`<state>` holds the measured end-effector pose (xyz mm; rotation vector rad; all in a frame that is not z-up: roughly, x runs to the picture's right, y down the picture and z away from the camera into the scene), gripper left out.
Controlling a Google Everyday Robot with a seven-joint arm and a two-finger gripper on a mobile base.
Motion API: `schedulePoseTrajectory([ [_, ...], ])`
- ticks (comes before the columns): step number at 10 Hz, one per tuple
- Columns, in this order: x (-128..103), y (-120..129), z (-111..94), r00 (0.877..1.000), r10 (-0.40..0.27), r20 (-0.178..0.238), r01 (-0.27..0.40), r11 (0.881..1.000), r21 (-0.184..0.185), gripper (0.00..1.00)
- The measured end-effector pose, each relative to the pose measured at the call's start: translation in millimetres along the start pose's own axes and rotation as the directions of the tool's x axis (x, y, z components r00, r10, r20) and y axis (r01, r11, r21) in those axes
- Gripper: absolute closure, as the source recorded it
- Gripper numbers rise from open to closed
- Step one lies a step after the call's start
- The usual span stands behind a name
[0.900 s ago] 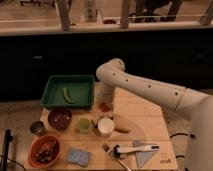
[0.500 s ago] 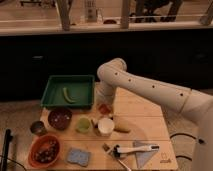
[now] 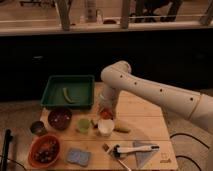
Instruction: Place apple in paper cup
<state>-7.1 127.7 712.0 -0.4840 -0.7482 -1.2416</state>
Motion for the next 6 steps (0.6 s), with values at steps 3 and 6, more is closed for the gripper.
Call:
schedulePoseTrajectory([
  [3, -6.8, 2.7, 4.5, 1.000, 0.004, 0.029, -0.004, 1.000, 0.002, 1.00],
  [6, -10.9, 6.6, 7.8, 0.999, 0.013, 0.051, -0.013, 1.000, 0.002, 1.00],
])
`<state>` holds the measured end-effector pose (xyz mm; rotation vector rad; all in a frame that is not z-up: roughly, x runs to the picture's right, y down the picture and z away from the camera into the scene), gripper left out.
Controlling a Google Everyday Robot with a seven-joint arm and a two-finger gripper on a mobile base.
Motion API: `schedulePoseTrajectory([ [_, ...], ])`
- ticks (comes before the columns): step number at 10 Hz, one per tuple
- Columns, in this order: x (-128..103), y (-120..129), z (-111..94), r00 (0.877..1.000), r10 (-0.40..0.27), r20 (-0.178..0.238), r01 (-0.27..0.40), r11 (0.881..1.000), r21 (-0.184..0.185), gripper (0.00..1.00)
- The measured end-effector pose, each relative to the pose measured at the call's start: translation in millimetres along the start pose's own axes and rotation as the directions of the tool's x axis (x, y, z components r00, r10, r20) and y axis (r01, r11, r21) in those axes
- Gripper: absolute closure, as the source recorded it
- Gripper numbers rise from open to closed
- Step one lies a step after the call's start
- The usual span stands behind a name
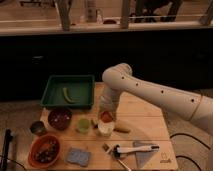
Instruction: Place apple in paper cup
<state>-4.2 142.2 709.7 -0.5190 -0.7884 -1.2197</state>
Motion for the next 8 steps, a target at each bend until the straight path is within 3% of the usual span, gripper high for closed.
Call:
schedulePoseTrajectory([
  [2, -1.2, 0.7, 1.7, 1.000, 0.011, 0.016, -0.011, 1.000, 0.006, 0.93],
  [8, -5.8, 4.9, 1.2, 0.999, 0.025, 0.041, -0.026, 1.000, 0.007, 0.31],
])
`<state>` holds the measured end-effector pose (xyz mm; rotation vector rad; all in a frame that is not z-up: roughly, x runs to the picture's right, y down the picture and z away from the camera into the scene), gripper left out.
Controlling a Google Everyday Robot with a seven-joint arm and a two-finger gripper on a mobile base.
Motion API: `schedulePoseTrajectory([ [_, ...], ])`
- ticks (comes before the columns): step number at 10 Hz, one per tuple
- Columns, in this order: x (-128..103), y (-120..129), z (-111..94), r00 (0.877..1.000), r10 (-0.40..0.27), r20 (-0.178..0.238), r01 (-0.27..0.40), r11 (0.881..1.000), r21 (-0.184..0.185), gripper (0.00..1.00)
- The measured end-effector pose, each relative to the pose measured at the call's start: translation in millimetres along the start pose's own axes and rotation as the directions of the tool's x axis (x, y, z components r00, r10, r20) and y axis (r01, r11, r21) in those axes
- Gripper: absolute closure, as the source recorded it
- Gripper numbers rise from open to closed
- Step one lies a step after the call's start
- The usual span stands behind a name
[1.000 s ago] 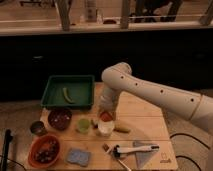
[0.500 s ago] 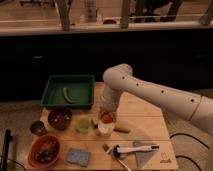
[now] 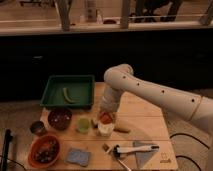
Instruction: Place apple in paper cup
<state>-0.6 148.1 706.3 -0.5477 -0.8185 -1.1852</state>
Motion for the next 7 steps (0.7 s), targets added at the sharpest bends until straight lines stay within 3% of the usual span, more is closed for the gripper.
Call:
schedulePoseTrajectory([
  [2, -2.2, 1.4, -0.2, 1.000, 0.002, 0.002, -0.002, 1.000, 0.000, 0.20],
  [7, -5.6, 4.0, -0.8, 1.000, 0.004, 0.000, -0.004, 1.000, 0.003, 0.20],
])
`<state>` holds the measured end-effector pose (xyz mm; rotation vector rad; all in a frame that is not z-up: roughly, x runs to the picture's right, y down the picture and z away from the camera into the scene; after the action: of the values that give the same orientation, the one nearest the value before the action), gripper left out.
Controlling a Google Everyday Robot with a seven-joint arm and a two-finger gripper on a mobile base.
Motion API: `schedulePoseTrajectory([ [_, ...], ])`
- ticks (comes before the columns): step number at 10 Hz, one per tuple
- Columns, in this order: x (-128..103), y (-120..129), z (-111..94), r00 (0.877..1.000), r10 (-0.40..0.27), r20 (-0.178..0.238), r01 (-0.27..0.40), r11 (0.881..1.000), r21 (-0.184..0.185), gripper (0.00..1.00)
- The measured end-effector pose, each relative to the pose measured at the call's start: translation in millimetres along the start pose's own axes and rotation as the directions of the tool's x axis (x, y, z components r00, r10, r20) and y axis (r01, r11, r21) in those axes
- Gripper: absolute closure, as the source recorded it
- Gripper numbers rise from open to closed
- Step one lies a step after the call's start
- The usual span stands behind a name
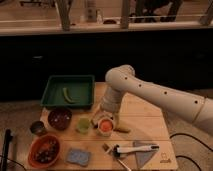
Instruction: Place apple in paper cup
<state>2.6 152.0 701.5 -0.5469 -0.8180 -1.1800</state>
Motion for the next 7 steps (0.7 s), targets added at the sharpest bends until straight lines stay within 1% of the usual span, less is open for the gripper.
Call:
schedulePoseTrajectory([
  [7, 14, -3, 1, 1.000, -0.005, -0.008, 0.005, 1.000, 0.005, 0.20],
])
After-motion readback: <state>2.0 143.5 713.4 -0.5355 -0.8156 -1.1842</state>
